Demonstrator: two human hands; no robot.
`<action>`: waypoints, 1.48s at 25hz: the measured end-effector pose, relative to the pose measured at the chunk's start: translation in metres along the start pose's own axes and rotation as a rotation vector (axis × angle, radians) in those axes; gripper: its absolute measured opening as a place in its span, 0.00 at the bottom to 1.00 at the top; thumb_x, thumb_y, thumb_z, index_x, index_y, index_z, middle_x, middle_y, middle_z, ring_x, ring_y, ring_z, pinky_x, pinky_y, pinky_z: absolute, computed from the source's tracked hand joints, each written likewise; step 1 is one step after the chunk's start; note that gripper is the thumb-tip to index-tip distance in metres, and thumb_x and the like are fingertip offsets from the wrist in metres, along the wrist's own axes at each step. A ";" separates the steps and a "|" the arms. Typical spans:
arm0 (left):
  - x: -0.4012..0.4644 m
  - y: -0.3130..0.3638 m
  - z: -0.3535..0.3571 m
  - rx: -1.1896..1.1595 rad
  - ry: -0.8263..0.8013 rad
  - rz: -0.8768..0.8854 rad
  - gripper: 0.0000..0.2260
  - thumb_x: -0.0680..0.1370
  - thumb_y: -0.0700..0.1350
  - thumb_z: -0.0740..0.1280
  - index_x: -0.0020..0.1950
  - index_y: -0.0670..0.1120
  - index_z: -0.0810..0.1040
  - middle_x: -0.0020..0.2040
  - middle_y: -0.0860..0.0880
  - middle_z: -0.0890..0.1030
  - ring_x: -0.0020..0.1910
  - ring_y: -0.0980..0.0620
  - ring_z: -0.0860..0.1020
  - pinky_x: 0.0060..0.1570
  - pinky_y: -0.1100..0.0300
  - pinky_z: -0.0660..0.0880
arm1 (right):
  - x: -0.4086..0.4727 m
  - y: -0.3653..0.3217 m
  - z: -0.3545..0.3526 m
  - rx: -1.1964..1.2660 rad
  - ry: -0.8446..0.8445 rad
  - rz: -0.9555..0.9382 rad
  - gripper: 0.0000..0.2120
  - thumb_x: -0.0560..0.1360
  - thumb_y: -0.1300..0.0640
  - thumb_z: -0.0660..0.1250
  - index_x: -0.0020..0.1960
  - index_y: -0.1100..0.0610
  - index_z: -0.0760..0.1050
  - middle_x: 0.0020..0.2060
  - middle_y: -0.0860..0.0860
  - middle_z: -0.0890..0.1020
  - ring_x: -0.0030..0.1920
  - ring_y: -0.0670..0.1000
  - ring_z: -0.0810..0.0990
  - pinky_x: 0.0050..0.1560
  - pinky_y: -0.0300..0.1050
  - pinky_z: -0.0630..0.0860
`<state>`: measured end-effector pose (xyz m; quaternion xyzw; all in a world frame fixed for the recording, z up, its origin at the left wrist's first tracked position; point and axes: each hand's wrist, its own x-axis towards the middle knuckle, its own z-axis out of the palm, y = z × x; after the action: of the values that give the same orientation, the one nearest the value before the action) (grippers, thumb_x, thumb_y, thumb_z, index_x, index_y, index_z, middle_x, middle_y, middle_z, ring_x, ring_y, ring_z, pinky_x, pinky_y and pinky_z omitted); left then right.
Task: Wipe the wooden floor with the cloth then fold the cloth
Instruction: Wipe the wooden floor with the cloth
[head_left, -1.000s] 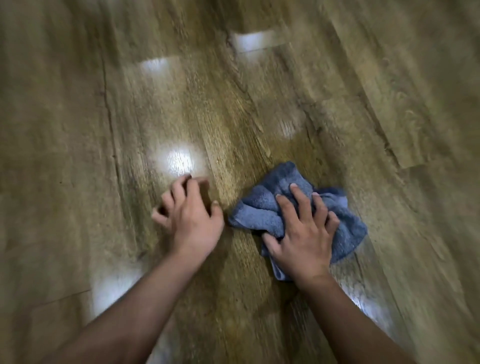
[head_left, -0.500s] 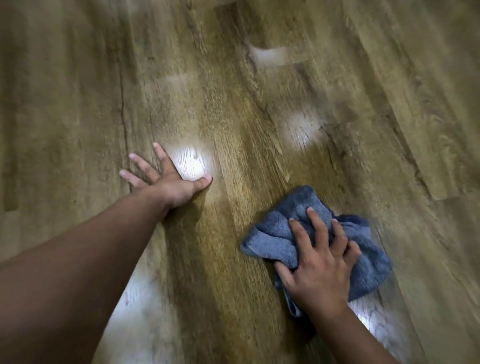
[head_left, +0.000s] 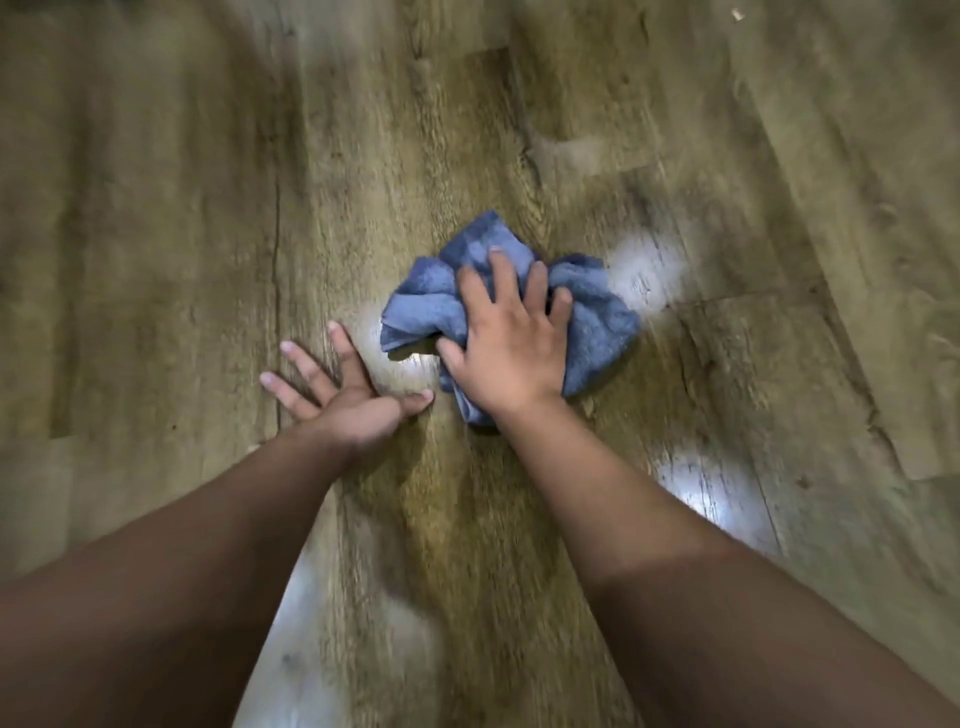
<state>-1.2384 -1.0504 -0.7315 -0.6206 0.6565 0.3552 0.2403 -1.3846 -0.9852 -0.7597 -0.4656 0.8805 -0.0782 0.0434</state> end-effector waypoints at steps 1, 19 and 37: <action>0.000 -0.001 0.000 0.000 -0.007 0.000 0.58 0.68 0.73 0.69 0.75 0.63 0.25 0.74 0.47 0.19 0.73 0.34 0.23 0.73 0.32 0.33 | -0.008 0.001 -0.002 0.026 -0.012 -0.011 0.34 0.69 0.36 0.68 0.71 0.47 0.66 0.76 0.52 0.64 0.73 0.66 0.59 0.67 0.64 0.55; 0.003 -0.005 -0.006 -0.023 -0.075 -0.006 0.57 0.67 0.74 0.69 0.54 0.73 0.13 0.53 0.57 0.07 0.62 0.41 0.12 0.67 0.21 0.38 | -0.067 0.025 -0.013 -0.033 -0.013 0.096 0.36 0.64 0.36 0.68 0.68 0.48 0.70 0.72 0.54 0.69 0.68 0.67 0.67 0.60 0.65 0.62; -0.033 0.038 0.043 0.152 0.257 0.398 0.42 0.77 0.63 0.64 0.82 0.61 0.40 0.80 0.53 0.28 0.78 0.48 0.28 0.65 0.23 0.31 | -0.277 0.085 -0.022 -0.005 0.058 0.356 0.39 0.58 0.34 0.65 0.68 0.45 0.70 0.73 0.49 0.70 0.69 0.63 0.69 0.58 0.62 0.66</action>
<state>-1.2778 -0.9969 -0.7272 -0.4991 0.8159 0.2633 0.1262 -1.3008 -0.7069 -0.7518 -0.2998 0.9501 -0.0805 0.0302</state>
